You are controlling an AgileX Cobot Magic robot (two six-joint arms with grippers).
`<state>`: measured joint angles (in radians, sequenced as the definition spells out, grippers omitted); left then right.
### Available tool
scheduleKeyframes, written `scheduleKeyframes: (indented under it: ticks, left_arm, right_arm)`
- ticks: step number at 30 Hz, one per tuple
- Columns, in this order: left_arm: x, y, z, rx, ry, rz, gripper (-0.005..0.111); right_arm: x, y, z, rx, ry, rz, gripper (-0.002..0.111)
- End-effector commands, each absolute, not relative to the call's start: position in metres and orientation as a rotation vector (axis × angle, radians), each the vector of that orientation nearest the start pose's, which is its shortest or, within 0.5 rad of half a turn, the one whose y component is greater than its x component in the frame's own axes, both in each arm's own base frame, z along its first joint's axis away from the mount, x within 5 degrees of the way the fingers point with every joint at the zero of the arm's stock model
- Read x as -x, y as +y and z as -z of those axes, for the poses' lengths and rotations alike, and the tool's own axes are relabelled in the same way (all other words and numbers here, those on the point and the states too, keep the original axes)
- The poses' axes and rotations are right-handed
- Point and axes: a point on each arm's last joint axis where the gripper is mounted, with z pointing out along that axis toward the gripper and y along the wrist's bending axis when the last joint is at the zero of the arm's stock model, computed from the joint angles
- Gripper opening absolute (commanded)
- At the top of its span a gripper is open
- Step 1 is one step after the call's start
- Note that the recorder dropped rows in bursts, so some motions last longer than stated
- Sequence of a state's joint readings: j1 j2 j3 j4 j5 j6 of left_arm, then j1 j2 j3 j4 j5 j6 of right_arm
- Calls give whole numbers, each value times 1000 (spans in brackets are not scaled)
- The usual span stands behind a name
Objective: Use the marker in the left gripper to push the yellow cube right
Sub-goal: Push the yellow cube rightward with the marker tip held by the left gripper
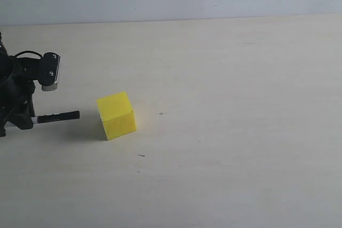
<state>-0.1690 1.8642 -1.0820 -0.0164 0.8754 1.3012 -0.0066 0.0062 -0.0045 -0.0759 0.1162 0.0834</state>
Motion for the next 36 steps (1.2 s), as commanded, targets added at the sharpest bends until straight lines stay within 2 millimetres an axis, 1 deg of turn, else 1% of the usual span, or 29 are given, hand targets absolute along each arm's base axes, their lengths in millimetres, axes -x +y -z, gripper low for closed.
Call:
scheduleKeyframes:
  ticks: [1,4,7,10,13,20,24,27,34,36]
  left_arm:
    - [-321,-68,-150,-2025,2328,58,0]
    - [-322,-90,-151,-1987,2251,70,0]
    - [-320,-114,-150,-2014,2157,56,0]
    - [-318,-129,-151,-2045,2086,29,0]
    - [-319,-128,-152,-2064,2066,-4,0]
    - [-324,-105,-151,-2064,2122,-47,0]
    - [-326,-102,-151,-2066,2118,-61,0]
    - [-324,-110,-151,-2105,2072,-64,0]
    - [-309,-150,-151,-2212,1933,-44,0]
    - [-306,-156,-151,-2225,1908,-43,0]
  right_arm:
    - [-56,-1,-203,-16,1595,7,0]
    - [-56,-1,-203,-16,1595,7,0]
    - [-56,-1,-203,-16,1595,7,0]
    - [-56,-1,-203,-16,1595,7,0]
    - [-56,-1,-203,-16,1595,7,0]
    - [-56,-1,-203,-16,1595,7,0]
    - [-56,-1,-203,-16,1595,7,0]
    - [-56,-1,-203,-16,1595,7,0]
    - [-56,-1,-203,-16,1595,7,0]
    - [-56,-1,-203,-16,1595,7,0]
